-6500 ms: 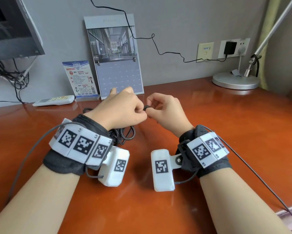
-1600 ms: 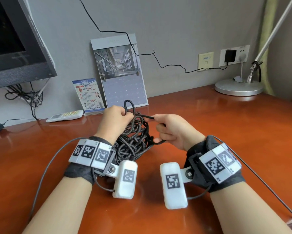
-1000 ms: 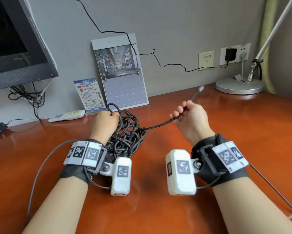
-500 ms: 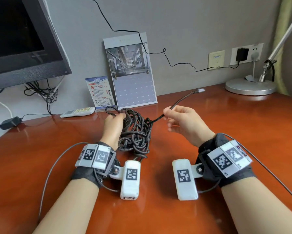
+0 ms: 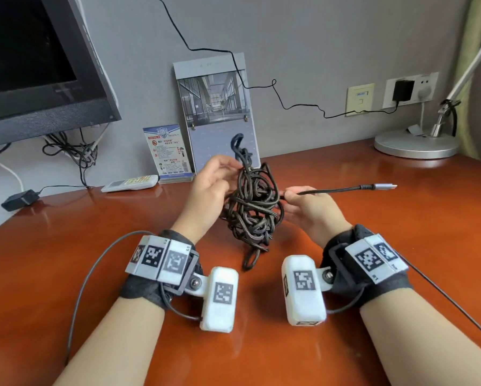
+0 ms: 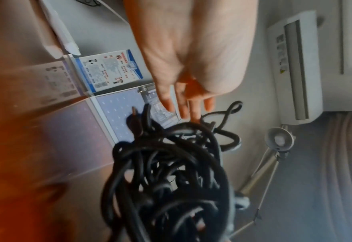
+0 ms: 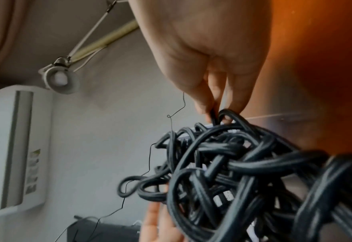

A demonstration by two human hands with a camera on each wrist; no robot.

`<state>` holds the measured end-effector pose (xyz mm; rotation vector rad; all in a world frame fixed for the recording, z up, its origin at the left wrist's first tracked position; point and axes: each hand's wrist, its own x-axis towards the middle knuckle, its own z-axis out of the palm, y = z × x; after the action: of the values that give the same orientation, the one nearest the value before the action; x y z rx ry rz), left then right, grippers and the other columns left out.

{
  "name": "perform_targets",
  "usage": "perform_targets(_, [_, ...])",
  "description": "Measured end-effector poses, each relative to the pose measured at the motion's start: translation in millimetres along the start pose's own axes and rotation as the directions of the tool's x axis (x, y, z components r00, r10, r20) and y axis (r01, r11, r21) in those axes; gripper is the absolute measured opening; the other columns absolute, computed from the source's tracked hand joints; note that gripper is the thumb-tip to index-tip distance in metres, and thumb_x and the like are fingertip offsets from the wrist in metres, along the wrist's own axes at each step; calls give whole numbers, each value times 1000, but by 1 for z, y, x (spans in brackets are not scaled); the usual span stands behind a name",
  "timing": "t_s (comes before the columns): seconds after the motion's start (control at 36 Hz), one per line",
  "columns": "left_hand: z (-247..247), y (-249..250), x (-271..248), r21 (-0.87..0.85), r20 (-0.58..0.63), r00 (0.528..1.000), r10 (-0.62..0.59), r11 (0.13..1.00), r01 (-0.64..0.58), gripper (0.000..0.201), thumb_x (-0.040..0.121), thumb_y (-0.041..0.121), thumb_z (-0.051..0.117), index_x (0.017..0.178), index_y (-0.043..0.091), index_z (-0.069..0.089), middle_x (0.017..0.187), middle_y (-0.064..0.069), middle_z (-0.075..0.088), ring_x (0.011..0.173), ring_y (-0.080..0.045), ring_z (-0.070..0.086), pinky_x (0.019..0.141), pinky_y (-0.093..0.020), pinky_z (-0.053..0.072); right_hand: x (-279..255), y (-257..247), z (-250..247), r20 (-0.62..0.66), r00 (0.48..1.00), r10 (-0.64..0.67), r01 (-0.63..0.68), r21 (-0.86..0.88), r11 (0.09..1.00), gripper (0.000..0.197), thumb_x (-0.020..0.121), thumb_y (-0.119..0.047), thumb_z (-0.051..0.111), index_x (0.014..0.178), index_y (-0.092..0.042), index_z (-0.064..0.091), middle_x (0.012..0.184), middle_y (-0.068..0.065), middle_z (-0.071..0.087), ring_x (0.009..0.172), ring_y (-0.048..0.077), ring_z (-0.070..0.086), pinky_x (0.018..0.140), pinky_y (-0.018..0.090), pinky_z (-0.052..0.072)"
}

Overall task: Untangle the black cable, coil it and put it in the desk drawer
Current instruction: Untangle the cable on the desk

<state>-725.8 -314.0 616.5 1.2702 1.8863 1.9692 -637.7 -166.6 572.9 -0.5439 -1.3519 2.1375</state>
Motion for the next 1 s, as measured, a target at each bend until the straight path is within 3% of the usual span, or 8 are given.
perform_targets(0.11, [-12, -16, 5, 280, -121, 991, -56, 956, 88, 41, 86, -18, 34, 104, 17, 46, 107, 8, 57, 99, 3, 53, 78, -2, 35, 2, 6, -1, -17, 998, 64, -64, -13, 998, 24, 93, 9, 45, 76, -7, 52, 72, 7, 63, 53, 16, 59, 55, 26, 51])
perform_targets(0.25, [-17, -45, 2, 347, 13, 851, -525, 801, 488, 37, 98, 21, 46, 133, 8, 46, 127, 1, 52, 117, -14, 48, 103, -28, 35, 3, 8, -4, -23, 996, 82, -85, -208, 974, 21, 89, 8, 54, 74, -7, 57, 68, 6, 58, 56, 15, 46, 60, 27, 46])
perform_targets(0.42, [-11, -42, 0, 29, 126, 751, -648, 759, 650, 24, 100, 16, 39, 102, 4, 60, 83, -10, 59, 66, -16, 57, 60, -26, 50, 6, 11, 0, -79, 995, 54, -86, -483, 871, 19, 85, 8, 59, 70, -4, 61, 77, 15, 62, 71, 27, 58, 80, 43, 54])
perform_targets(0.5, [-9, -42, -5, -13, 113, 709, -696, 712, 702, 27, 102, 21, 38, 92, 8, 59, 72, -5, 58, 53, -13, 57, 46, -20, 47, 4, 9, 1, -7, 995, 95, -84, -531, 843, 10, 87, 9, 54, 88, 2, 61, 83, 21, 59, 65, 26, 56, 58, 29, 54])
perform_targets(0.67, [-16, -53, 3, 130, -218, 809, -546, 805, 579, 20, 94, 18, 51, 84, 6, 65, 82, -15, 67, 74, -26, 62, 67, -33, 49, 2, 8, 6, 85, 985, 148, -86, -501, 861, 13, 95, -20, 56, 91, -9, 62, 57, -4, 57, 43, 6, 46, 46, 17, 46])
perform_targets(0.75, [-25, -60, 7, 46, -382, 768, -514, 820, 571, 23, 97, 11, 42, 83, 5, 59, 82, -18, 64, 68, -27, 61, 55, -28, 49, 2, 7, 12, 79, 979, 186, -131, -452, 882, 24, 100, -31, 45, 89, -13, 57, 55, -7, 56, 45, 8, 47, 48, 22, 49])
perform_targets(0.86, [-26, -53, 0, -352, -362, 673, -645, 763, 542, 27, 99, -5, 27, 119, -3, 44, 94, -24, 62, 73, -29, 63, 48, -31, 56, 1, 4, 16, -5, 1000, -2, -1, -517, 856, 26, 96, -33, 50, 111, -12, 55, 102, 3, 62, 91, 20, 60, 80, 35, 53])
perform_targets(1.0, [-13, -41, -2, -203, -271, 750, -603, 797, 568, 29, 103, 9, 32, 127, 2, 48, 130, -21, 53, 99, -25, 59, 65, -33, 51, 1, 2, 16, 51, 982, -180, 170, -644, 746, 31, 90, -35, 57, 116, -19, 54, 119, 3, 54, 108, 19, 52, 91, 30, 42])
